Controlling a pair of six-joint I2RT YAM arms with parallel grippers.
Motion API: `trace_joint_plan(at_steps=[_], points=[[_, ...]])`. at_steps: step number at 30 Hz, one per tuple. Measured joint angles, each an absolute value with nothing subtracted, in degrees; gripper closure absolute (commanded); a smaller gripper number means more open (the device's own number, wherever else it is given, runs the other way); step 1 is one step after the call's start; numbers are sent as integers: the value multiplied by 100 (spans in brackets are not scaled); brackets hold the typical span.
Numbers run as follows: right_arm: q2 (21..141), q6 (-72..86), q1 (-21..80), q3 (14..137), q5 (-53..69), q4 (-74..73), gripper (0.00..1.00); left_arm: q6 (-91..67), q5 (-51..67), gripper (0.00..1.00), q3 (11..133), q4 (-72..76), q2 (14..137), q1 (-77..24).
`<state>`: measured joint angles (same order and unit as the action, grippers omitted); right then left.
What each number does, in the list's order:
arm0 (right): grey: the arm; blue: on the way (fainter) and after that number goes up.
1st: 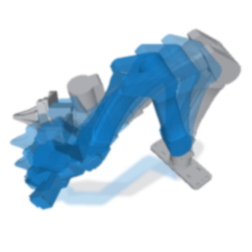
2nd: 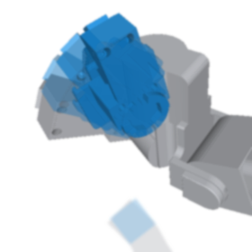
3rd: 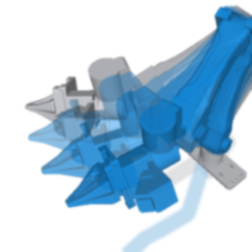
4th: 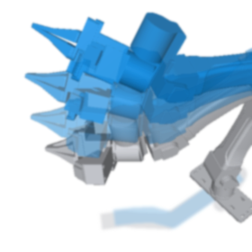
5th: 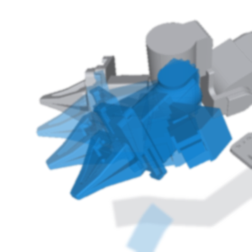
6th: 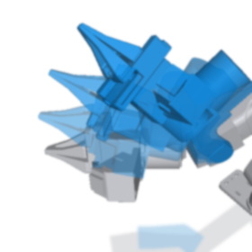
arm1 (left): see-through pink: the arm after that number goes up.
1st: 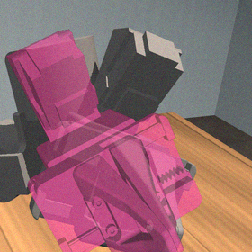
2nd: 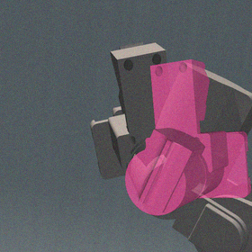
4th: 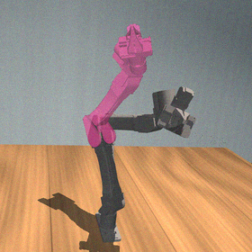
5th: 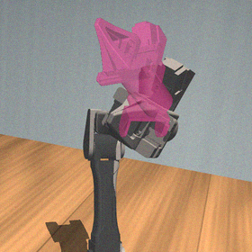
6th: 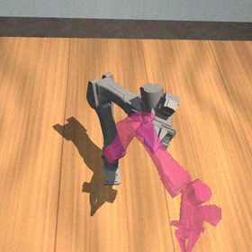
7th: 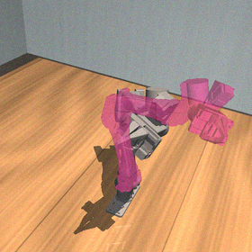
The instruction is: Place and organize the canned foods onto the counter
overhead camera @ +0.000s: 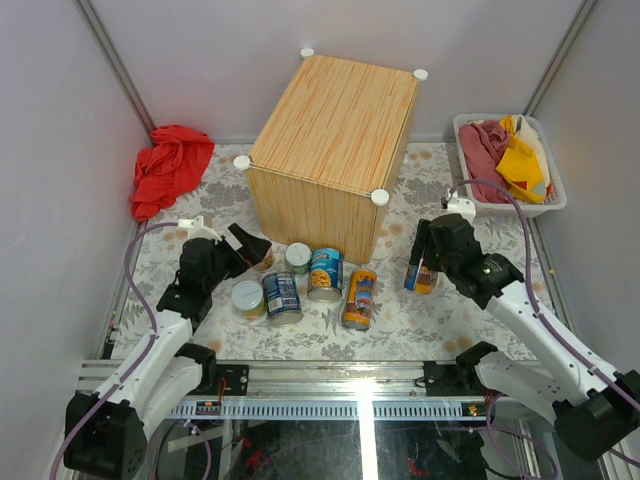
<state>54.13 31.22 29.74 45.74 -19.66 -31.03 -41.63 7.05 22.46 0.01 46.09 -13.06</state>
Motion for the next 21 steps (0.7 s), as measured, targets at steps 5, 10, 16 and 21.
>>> trace_joint_plan(at_steps=[5,10,16,21], points=[[5277,2880,2974,5105,-2239,-3109,100,-4180,705,0,2239,1,4593,-1310],[5358,2453,2974,5760,-2582,-3175,100,-4178,703,0,2239,1,4593,-1310],[5953,1907,2974,7035,-2851,-3072,100,-4178,679,0,2239,1,4600,-1310],[6552,1374,2974,8095,-3015,-2742,100,-4178,652,0,2257,14,4742,-1313]])
